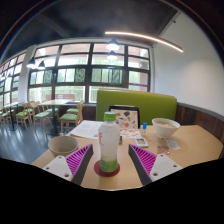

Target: Pour water

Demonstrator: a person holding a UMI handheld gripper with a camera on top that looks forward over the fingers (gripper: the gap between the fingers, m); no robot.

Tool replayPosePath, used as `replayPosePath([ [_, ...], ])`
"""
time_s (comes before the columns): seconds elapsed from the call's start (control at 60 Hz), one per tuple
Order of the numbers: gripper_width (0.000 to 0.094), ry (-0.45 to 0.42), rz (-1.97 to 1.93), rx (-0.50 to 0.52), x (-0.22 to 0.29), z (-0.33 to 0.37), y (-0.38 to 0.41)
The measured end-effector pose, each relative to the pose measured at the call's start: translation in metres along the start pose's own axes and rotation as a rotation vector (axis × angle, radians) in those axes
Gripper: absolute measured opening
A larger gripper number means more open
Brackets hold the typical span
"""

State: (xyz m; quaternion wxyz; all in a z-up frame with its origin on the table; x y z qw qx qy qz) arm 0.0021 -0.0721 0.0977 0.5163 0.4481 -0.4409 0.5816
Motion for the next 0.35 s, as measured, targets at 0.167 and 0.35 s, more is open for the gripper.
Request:
replayPosePath([
  [0.167,0.0821,-0.035,-0.038,0.0,0.018,0.078,-0.015],
  [0.35,0.0822,-0.059,-0.074,0.028,0.016,0.151,-0.026],
])
Point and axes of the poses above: the point between the fingertips, and its own axes, seen from behind it with the camera up: y to the left, x up, z backward, against the way the camera looks, the point moved 5 cm from there along z, backward, against the way the camera looks, and after that the axes turned 1 degree about y, right-handed, at the moved point
